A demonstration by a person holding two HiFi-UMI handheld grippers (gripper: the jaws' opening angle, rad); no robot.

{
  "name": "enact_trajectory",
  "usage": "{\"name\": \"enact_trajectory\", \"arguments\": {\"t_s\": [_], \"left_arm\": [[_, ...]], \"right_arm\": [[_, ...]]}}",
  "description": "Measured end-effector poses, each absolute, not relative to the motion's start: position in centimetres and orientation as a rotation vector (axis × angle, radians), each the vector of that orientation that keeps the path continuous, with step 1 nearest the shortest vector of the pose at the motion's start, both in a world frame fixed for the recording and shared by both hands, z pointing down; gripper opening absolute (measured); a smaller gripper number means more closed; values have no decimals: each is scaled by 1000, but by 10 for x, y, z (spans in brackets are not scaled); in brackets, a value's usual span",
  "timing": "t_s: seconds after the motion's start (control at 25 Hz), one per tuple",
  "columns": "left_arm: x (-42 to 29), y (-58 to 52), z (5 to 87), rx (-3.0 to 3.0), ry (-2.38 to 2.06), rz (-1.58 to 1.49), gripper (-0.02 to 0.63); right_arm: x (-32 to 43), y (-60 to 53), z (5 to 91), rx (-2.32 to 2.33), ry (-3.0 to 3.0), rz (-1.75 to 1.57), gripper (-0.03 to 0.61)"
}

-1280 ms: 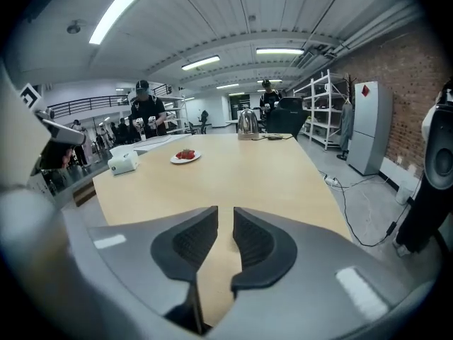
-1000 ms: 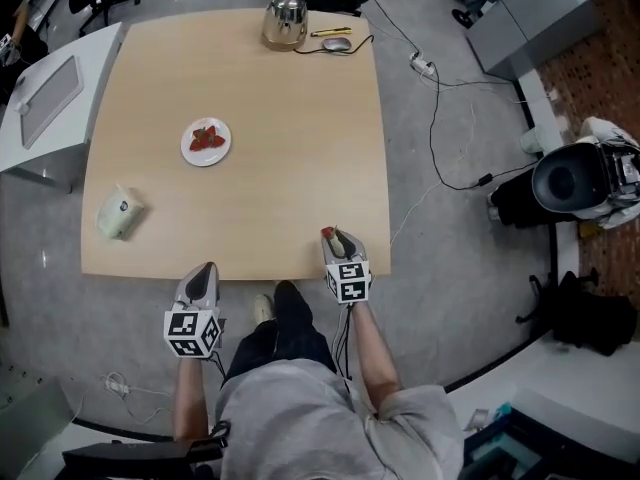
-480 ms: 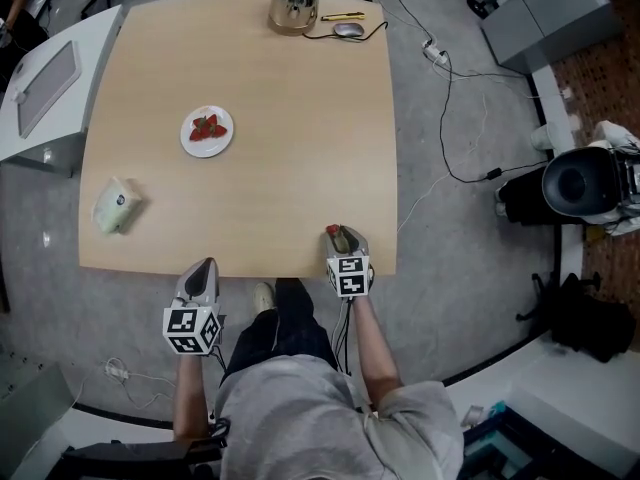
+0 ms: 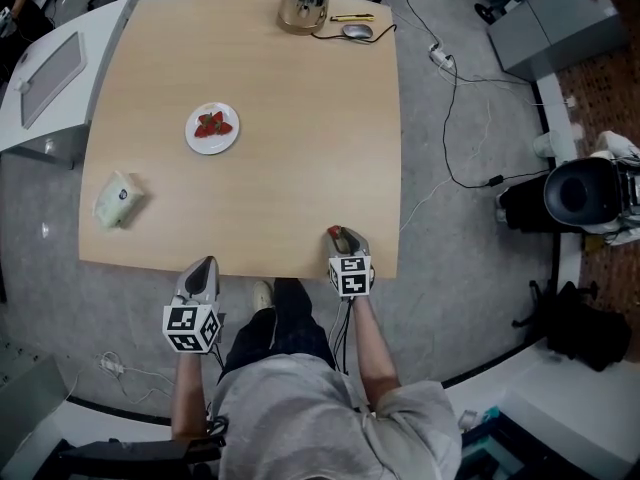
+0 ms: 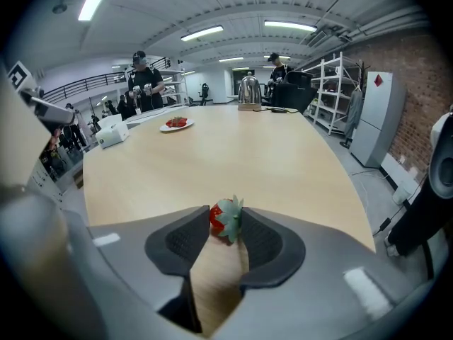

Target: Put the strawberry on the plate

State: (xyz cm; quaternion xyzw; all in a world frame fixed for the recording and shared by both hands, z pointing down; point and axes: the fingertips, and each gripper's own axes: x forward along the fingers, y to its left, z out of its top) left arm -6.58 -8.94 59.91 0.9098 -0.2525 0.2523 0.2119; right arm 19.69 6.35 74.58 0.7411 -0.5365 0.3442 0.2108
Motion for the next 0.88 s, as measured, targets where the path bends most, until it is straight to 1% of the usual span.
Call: {"name": "enact_trajectory", "arguments": {"t_s": [0.24, 0.88], "left_arm": [[-67, -89, 597, 2524, -710, 687, 20], [-64, -104, 578, 2520, -790, 613, 20]], "right_arm": [[199, 61, 733, 2096, -1502, 921, 146], [206, 21, 665, 2145, -1632, 770, 146]]}}
